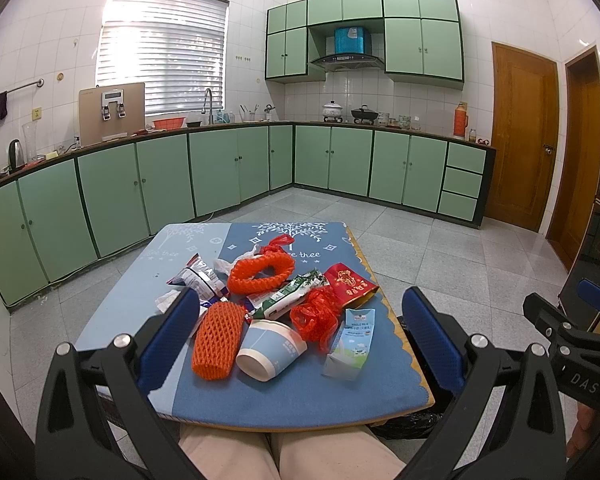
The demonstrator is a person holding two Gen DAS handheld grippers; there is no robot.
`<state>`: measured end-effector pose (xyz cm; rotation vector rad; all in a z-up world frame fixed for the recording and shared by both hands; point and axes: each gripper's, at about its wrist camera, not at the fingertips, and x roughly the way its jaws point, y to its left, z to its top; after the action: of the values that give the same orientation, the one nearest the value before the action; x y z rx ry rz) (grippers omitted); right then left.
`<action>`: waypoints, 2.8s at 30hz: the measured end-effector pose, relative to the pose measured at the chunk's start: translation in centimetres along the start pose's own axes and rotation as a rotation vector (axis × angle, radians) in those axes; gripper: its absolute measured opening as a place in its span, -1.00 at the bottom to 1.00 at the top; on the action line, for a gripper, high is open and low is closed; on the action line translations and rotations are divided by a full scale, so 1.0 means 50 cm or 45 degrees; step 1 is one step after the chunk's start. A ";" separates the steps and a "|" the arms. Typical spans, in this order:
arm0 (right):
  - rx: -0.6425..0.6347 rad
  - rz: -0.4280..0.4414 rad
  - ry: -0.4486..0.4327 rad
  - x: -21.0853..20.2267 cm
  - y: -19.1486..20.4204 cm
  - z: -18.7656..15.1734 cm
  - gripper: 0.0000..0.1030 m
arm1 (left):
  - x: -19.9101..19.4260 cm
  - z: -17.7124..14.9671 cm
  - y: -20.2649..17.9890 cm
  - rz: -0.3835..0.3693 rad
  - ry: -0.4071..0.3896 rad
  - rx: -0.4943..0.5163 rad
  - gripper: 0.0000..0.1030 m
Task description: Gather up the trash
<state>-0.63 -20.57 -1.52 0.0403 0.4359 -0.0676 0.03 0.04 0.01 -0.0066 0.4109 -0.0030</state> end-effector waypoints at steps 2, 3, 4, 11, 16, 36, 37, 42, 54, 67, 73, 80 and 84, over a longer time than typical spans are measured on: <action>0.000 0.000 0.000 -0.001 0.000 0.000 0.88 | 0.000 0.000 0.000 0.000 0.001 0.000 0.90; 0.000 0.000 -0.001 0.000 0.000 0.000 0.88 | 0.000 0.000 0.000 0.000 0.000 0.000 0.90; 0.000 0.000 -0.001 0.000 0.000 0.000 0.88 | 0.000 0.000 0.000 0.000 0.001 0.000 0.90; 0.001 0.001 -0.002 0.001 -0.001 0.000 0.89 | 0.000 0.000 0.000 0.000 0.001 -0.001 0.90; 0.000 0.001 -0.002 0.001 -0.001 0.000 0.89 | 0.000 0.000 0.000 0.001 0.000 -0.001 0.90; 0.002 0.003 -0.002 0.001 -0.001 0.000 0.89 | 0.000 0.000 0.000 0.000 0.001 -0.001 0.90; 0.001 0.003 -0.002 0.001 -0.001 0.000 0.89 | 0.000 0.000 0.000 0.000 0.001 -0.001 0.90; 0.002 0.002 -0.001 0.002 -0.001 0.000 0.89 | 0.000 0.000 0.000 0.000 0.003 -0.002 0.90; 0.009 0.029 0.005 0.036 0.016 -0.001 0.89 | 0.040 -0.008 0.034 0.045 0.016 -0.025 0.90; 0.016 0.165 0.016 0.182 0.087 -0.014 0.66 | 0.186 -0.053 0.156 0.203 0.087 -0.042 0.90; -0.057 0.273 0.061 0.271 0.162 -0.032 0.54 | 0.260 -0.089 0.208 0.230 0.197 -0.057 0.70; -0.137 0.397 0.172 0.362 0.251 -0.059 0.23 | 0.308 -0.120 0.239 0.215 0.285 -0.091 0.64; -0.170 0.430 0.240 0.398 0.277 -0.074 -0.16 | 0.319 -0.130 0.244 0.194 0.314 -0.106 0.64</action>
<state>16.84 -7.67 -12.97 -0.0116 0.6159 0.2998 12.06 12.12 -12.42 -0.0573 0.6572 0.1647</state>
